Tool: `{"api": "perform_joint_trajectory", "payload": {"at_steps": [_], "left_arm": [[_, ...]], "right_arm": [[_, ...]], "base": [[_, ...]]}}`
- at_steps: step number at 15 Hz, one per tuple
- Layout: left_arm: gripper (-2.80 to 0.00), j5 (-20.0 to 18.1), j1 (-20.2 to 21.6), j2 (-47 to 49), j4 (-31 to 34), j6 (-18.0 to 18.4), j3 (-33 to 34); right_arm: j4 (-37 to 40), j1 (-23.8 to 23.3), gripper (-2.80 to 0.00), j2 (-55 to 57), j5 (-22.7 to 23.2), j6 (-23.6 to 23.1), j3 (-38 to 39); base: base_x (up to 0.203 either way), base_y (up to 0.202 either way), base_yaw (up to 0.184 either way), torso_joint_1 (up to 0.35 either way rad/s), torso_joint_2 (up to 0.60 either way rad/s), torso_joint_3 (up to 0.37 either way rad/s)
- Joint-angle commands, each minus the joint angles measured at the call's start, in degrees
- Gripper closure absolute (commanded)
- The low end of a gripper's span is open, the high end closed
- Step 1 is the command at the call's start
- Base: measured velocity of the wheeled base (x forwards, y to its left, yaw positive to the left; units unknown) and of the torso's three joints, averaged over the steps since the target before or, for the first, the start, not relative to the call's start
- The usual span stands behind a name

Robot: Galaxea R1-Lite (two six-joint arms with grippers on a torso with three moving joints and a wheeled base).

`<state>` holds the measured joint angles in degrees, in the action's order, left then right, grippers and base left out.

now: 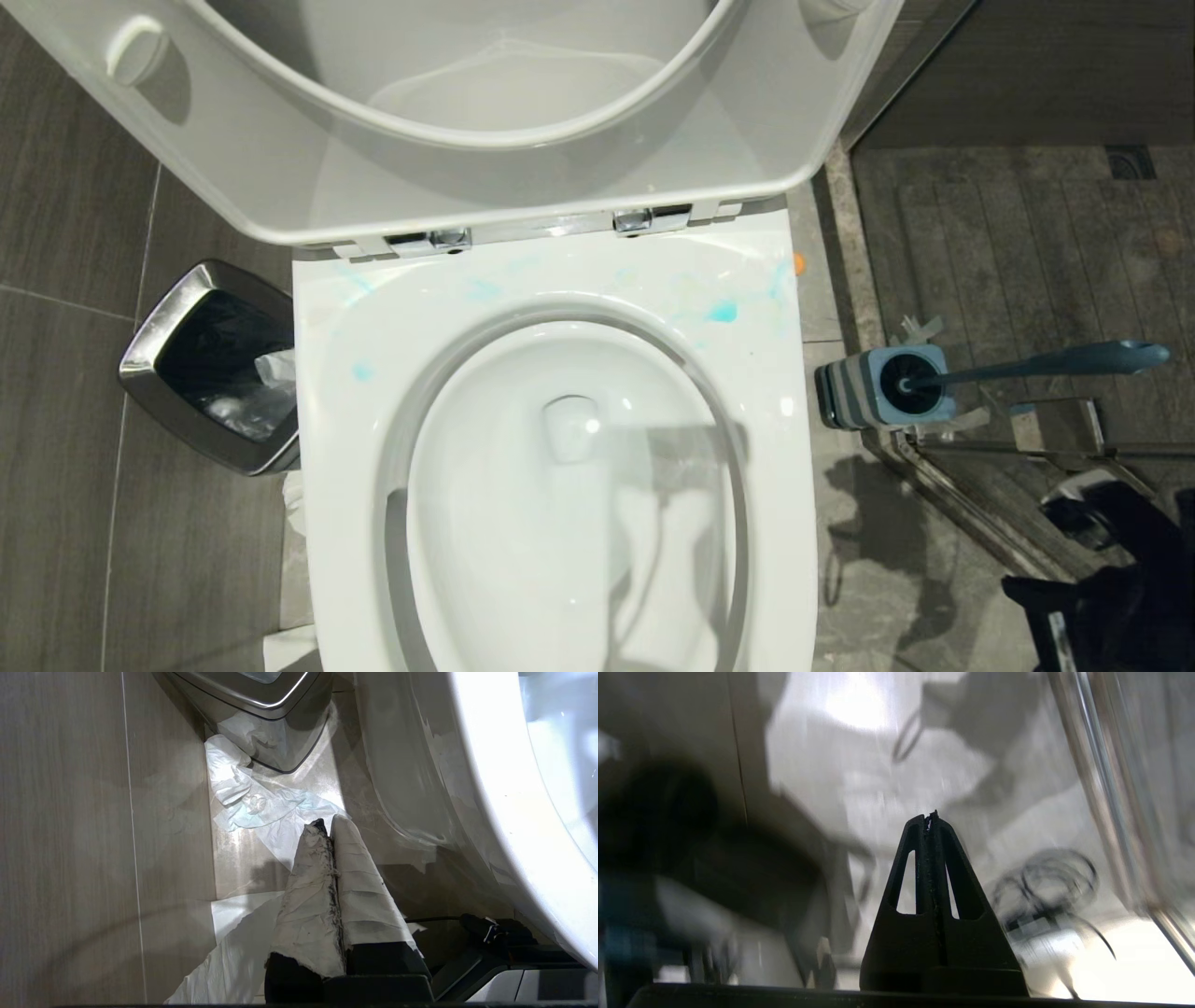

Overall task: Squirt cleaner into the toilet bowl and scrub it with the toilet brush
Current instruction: Pour in the cleaning agent

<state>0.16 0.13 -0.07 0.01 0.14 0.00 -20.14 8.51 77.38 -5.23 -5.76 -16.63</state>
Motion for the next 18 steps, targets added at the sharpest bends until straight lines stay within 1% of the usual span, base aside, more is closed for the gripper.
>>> {"api": "perform_joint_trajectory", "payload": {"at_steps": [1,2,3,5,7,8,12,13,14,16,18], "left_arm": [[0.0,0.0,0.0,0.1,0.0,0.0,0.0],[0.0,0.0,0.0,0.1,0.0,0.0,0.0],[0.0,0.0,0.0,0.1,0.0,0.0,0.0],[0.0,0.0,0.0,0.1,0.0,0.0,0.0],[0.0,0.0,0.0,0.1,0.0,0.0,0.0],[0.0,0.0,0.0,0.1,0.0,0.0,0.0],[0.0,0.0,0.0,0.1,0.0,0.0,0.0],[0.0,0.0,0.0,0.1,0.0,0.0,0.0],[0.0,0.0,0.0,0.1,0.0,0.0,0.0],[0.0,0.0,0.0,0.1,0.0,0.0,0.0],[0.0,0.0,0.0,0.1,0.0,0.0,0.0]], "right_arm": [[-17.4,1.8,0.0,16.1,-0.6,3.0,-0.9],[-25.6,2.4,0.0,19.0,-0.5,5.0,-1.6],[-31.8,3.1,0.0,21.3,-0.3,6.2,-2.2],[-40.4,5.5,0.0,25.5,0.9,7.2,-1.8],[-47.8,8.0,0.0,29.0,1.2,7.1,-0.1],[-50.0,8.6,-2.8,30.4,1.2,6.3,-0.2],[-56.4,9.6,-2.8,37.1,0.9,3.9,-1.3],[-57.0,9.6,-2.8,37.8,0.8,2.8,-1.7],[-57.3,9.3,-2.8,38.6,0.8,2.7,-2.7],[-57.9,8.7,-2.8,41.9,0.9,3.2,-6.5],[-58.1,7.0,-2.8,45.9,0.8,3.7,-12.0]], "base": [[0.0,0.0,0.0,0.0,0.0,0.0],[0.0,0.0,0.0,0.0,0.0,0.0],[0.0,0.0,0.0,0.0,0.0,0.0],[0.0,0.0,0.0,0.0,0.0,0.0],[0.0,0.0,0.0,0.0,0.0,0.0],[0.0,0.0,0.0,0.0,0.0,0.0],[0.0,0.0,0.0,0.0,0.0,0.0],[0.0,0.0,0.0,0.0,0.0,0.0],[0.0,0.0,0.0,0.0,0.0,0.0],[0.0,0.0,0.0,0.0,0.0,0.0],[0.0,0.0,0.0,0.0,0.0,0.0]]}}
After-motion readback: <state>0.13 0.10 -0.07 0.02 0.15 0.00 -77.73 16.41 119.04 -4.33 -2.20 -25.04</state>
